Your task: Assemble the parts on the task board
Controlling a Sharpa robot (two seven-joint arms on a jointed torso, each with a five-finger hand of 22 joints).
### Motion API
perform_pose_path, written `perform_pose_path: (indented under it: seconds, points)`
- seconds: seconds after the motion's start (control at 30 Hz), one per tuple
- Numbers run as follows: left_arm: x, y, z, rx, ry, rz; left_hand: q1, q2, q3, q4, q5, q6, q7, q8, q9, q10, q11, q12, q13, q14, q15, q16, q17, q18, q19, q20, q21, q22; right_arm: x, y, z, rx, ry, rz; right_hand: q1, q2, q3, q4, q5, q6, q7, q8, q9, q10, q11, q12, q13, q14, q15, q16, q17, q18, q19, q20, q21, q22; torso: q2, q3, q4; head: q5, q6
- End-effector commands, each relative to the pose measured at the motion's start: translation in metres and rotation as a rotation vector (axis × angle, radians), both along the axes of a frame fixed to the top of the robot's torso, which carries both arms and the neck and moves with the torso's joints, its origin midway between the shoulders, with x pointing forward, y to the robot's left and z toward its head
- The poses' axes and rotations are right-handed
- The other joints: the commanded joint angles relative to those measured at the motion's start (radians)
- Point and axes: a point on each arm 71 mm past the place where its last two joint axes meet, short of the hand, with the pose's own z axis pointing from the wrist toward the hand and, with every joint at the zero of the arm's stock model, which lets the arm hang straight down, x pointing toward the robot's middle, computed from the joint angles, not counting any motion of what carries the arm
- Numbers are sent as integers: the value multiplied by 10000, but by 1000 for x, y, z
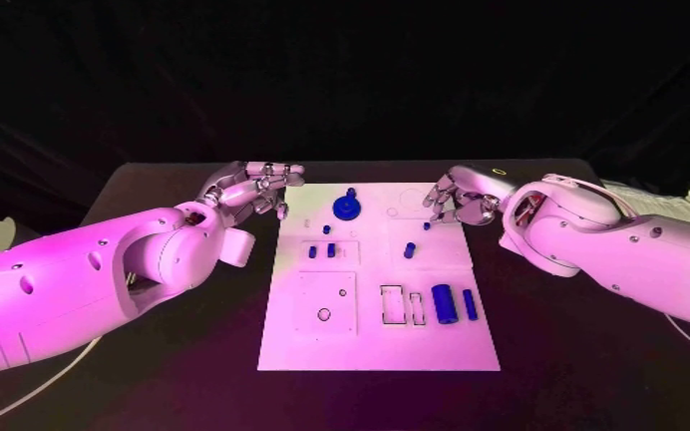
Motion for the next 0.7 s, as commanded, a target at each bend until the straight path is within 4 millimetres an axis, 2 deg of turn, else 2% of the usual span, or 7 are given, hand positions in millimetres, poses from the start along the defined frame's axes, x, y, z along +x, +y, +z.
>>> perform_pose_path:
  seconds: [0.03, 0.1, 0.3, 0.5, 0.7]
  points:
    - [-5, -1, 4, -1760, 205, 224, -86, 36, -82, 0, -48, 62, -28, 69, 17, 5, -95, 57, 13, -93, -18, -41, -20, 124, -80, -33, -60, -33, -2, 3, -4, -1975, -527, 103, -12, -217, 187, 52, -102, -11, -58, -45, -24, -5, 20, -51, -368, 626, 55, -76, 583, 118, -37, 55, -121, 474, -1, -13, -27, -160, 63]
    - [-7, 0, 5, -1839, 204, 213, -89, 39, -109, -4, -48, 68, -34, 76, 18, 9, -101, 78, 18, -101, -22, -48, -42, 130, -88, -35, -94, -61, -2, 6, -5, -2251, -578, 170, -27, -297, 304, 115, -188, -13, -68, -44, -33, -35, 3, -57, -620, 615, 60, -129, 518, 134, -62, 45, -175, 412, 2, -28, -34, -197, 69]
    - [-11, 2, 6, -1925, 198, 223, -101, 41, -145, -2, -49, 75, -39, 83, 19, 12, -105, 101, 23, -111, -25, -57, -67, 136, -98, -38, -135, -96, -4, 13, -10, -2820, -667, 312, -48, -473, 751, 270, -743, 4, -110, -43, -47, -91, -28, -46, -1271, 600, 20, -243, 385, 158, -98, 1, -286, 295, 12, -16, -12, -244, 51]
    - [-14, 5, 7, -1938, 207, 242, -117, 41, -202, -4, -49, 76, -44, 90, 18, 1, -109, 131, 29, -140, -29, -88, -142, 151, -124, -41, -231, -178, -4, 18, -12, -3105, -768, 360, -89, -583, 1046, 347, -811, 17, -113, -41, -50, -114, -24, -38, -1586, 591, 21, -313, 303, 174, -124, -12, -359, 217, 10, -18, 12, -258, 29]
    - [-16, 5, 7, -1950, 215, 223, -119, 42, -211, -4, -48, 74, -43, 90, 18, -3, -110, 135, 29, -146, -29, -94, -154, 157, -134, -42, -264, -207, -2, 22, -15, -3242, -688, 442, -69, -563, 1328, 370, -813, 62, -131, -33, -45, -108, -36, -34, -1796, 590, 13, -343, 270, 178, -125, -21, -385, 195, 4, -14, -12, -223, -3]
